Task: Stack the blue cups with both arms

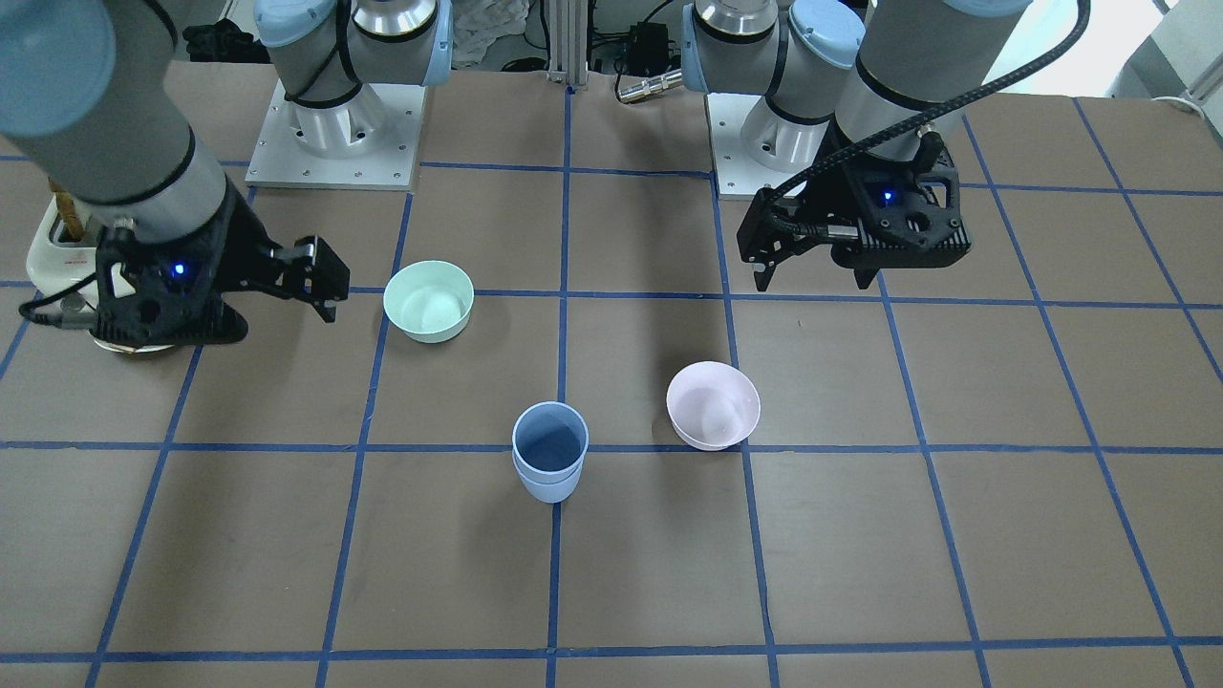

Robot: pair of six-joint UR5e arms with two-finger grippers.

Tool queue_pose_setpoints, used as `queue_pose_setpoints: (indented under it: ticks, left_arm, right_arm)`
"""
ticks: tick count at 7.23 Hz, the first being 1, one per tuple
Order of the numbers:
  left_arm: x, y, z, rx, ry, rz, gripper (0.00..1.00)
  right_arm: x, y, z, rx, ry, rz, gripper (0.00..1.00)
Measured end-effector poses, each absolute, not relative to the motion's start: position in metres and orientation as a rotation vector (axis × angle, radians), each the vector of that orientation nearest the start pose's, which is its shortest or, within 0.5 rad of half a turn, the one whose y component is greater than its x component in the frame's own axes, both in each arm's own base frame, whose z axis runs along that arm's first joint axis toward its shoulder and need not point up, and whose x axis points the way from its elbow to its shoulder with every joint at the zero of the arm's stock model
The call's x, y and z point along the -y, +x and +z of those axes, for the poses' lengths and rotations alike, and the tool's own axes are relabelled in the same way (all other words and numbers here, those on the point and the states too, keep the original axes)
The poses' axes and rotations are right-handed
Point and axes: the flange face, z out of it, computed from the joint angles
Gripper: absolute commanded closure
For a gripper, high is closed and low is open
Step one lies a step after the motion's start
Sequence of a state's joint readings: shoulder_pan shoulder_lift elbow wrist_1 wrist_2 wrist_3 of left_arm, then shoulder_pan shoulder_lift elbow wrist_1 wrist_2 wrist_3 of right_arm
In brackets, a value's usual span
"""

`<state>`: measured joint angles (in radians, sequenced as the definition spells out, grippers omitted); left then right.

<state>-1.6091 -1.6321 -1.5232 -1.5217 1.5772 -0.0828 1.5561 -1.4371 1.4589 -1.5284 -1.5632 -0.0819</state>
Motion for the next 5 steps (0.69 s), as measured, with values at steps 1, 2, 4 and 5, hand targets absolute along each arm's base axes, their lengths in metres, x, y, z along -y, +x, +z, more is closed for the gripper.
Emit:
queue_pose_setpoints:
  ticks: [1,2,4,5]
  left_arm:
    - [0.516,-0.152,0.485,-3.135,-0.070,-0.056,0.00]
    - [0.516,-0.152,0.485,-3.135,-0.070,-0.056,0.00]
    - [0.516,-0.152,0.485,-3.134,-0.070,-0.056,0.00]
    - [0.516,-0.152,0.485,-3.134,-0.070,-0.056,0.00]
  right_arm:
    - [0.525,0.125,0.479,-3.130,-0.125,0.008,0.00]
    - [0.517,0.127,0.485,-3.127,-0.137,-0.050,0.00]
    - [0.512,0.130,0.490,-3.125,-0.153,-0.093,0.00]
    - [0.513,0.131,0.490,-3.124,-0.155,-0.101,0.00]
